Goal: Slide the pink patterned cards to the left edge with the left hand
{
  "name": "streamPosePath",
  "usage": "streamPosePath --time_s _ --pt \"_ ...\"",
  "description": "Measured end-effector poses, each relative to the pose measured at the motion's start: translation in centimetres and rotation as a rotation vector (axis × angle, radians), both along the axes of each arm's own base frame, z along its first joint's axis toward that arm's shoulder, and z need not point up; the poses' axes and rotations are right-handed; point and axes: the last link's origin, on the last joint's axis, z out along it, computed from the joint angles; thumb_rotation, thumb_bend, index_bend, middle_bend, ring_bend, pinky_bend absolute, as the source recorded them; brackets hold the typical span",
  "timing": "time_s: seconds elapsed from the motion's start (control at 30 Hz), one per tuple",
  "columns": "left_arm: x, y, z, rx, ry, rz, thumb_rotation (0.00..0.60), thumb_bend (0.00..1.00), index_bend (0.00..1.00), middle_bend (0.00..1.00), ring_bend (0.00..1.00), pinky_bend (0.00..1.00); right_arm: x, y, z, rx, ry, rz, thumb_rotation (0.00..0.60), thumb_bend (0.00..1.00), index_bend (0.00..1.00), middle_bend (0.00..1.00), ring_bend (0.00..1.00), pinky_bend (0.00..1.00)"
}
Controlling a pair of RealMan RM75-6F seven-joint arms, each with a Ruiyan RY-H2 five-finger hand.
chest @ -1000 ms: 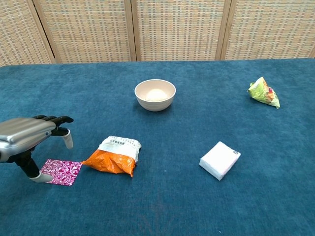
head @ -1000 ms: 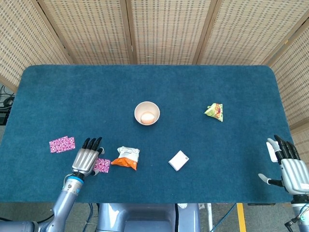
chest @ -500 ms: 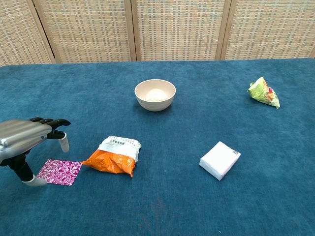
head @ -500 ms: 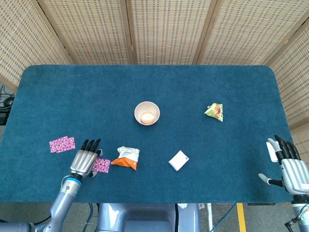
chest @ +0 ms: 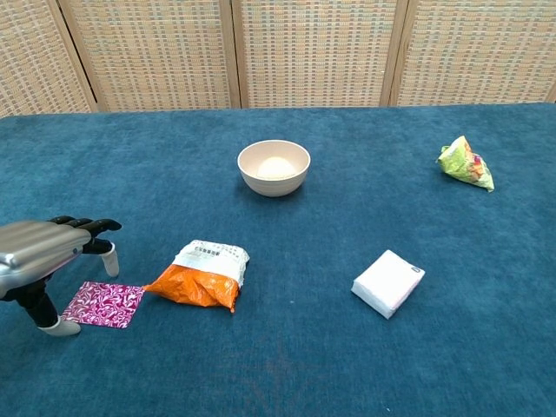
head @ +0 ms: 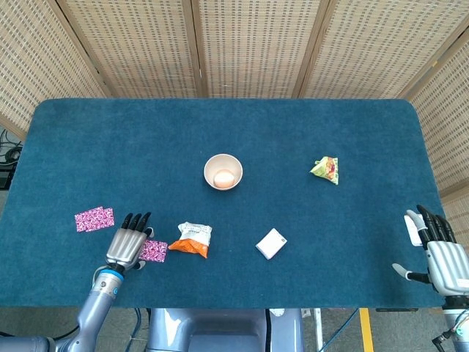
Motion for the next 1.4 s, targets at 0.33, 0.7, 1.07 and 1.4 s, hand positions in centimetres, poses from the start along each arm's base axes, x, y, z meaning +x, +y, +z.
streamPosePath --time_s 0.33,0.7,1.07,1.4 --pt "-0.11 -0.06 -0.24 0.002 0.001 0.002 0.6 0.06 0.31 0.0 0.0 0.0 0.02 -0.01 0.01 0.001 0.0 0.001 0.6 0.05 0.0 0.0 0.0 0.0" --pt "-0.24 -0.08 -0.46 0.003 0.005 0.002 0.6 0.1 0.31 0.0 0.0 0.0 -0.04 0.0 0.03 0.002 0.0 -0.002 0.6 0.05 0.0 0.0 0.0 0.0" --pt "-0.36 -0.1 -0.31 0.009 0.006 0.003 0.6 0.23 0.33 0.0 0.0 0.0 -0.01 0.03 -0.01 0.002 0.0 -0.002 0.6 0.05 0.0 0.0 0.0 0.0" --pt "-0.54 -0.1 -0.3 0.009 0.006 0.008 0.6 0.27 0.36 0.0 0.0 0.0 -0.07 0.0 0.01 0.002 -0.001 -0.004 0.6 0.05 0.0 0.0 0.0 0.0"
